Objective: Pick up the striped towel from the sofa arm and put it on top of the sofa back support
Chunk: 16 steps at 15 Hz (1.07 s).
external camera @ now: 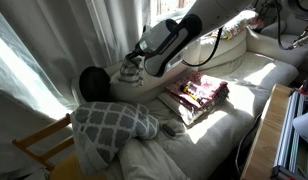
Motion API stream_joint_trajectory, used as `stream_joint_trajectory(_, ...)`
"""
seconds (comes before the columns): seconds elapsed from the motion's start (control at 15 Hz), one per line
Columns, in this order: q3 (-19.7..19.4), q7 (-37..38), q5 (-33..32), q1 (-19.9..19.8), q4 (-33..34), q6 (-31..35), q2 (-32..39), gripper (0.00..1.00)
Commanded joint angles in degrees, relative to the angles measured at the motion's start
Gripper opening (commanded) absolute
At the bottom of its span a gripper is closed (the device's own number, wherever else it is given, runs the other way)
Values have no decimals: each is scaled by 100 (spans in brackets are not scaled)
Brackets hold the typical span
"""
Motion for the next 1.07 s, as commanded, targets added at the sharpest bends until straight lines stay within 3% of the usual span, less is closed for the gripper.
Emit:
stream_joint_trajectory(0.0,-686,151,383,368,864,-264,526,1)
stream_joint_trajectory(0.4,-1444,668,1060,547,1988,-193,1218,1)
stream_joint_trajectory(0.67,-1721,1062,1428,513,2749,-186,1875,1)
stream_joint_trajectory(1.0,-2529,1758,2175,556,3553,-126,2505,1)
